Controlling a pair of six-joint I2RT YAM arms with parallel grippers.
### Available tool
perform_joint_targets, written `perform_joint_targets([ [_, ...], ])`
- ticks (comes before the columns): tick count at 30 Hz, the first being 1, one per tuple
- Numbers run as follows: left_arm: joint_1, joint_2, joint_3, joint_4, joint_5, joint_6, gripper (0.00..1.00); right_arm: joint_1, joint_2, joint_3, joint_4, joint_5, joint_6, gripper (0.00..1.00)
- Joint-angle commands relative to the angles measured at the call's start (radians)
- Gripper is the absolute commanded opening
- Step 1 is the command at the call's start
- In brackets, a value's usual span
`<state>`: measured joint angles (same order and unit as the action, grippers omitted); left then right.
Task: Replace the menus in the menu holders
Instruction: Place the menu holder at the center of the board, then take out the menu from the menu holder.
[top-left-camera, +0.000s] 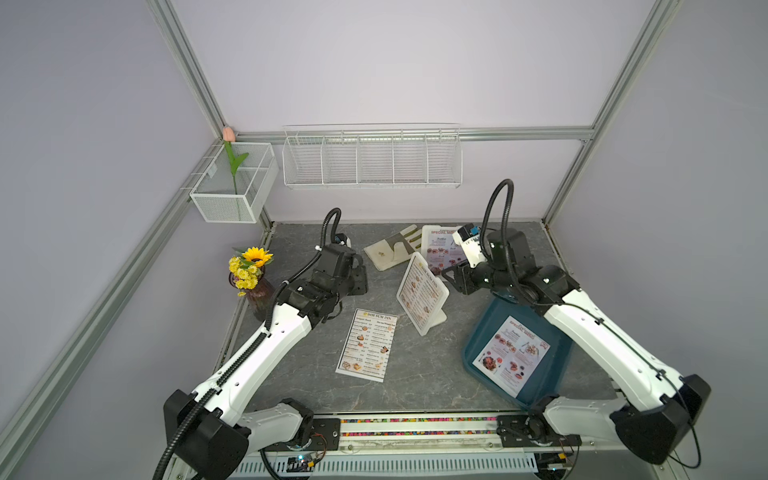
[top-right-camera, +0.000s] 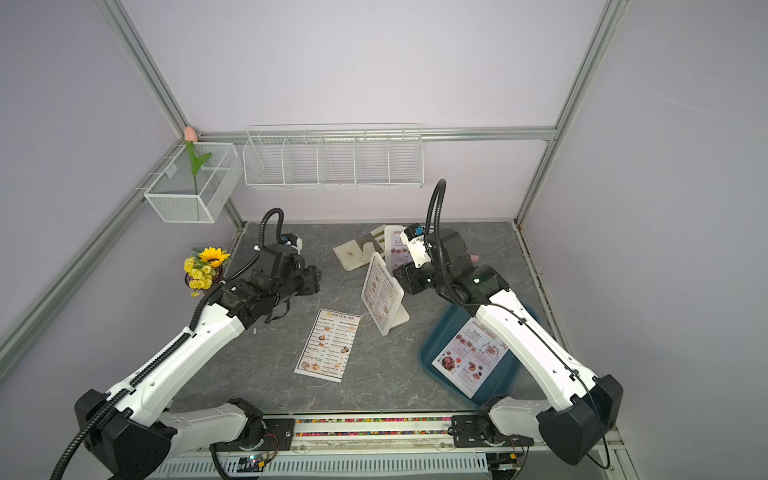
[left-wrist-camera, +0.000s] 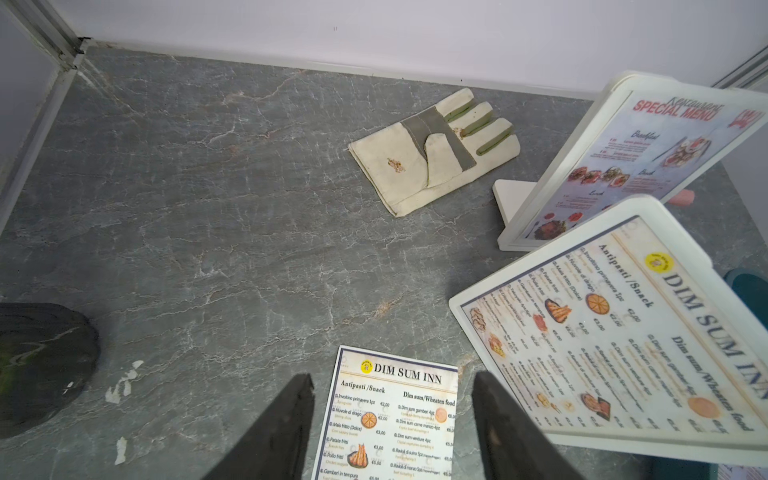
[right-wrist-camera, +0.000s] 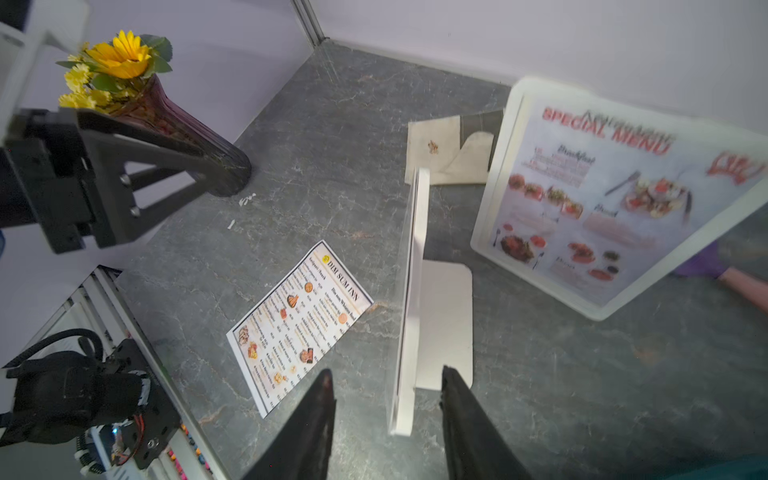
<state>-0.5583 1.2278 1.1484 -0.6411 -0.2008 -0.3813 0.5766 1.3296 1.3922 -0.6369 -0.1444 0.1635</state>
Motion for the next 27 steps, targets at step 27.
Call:
perform_joint_targets([
  [27, -0.004, -0.036, 0.0, -0.014, -0.018, 0.01, 0.64, 0.011, 0.398, 0.278, -0.162, -0.042, -0.029, 0.25],
])
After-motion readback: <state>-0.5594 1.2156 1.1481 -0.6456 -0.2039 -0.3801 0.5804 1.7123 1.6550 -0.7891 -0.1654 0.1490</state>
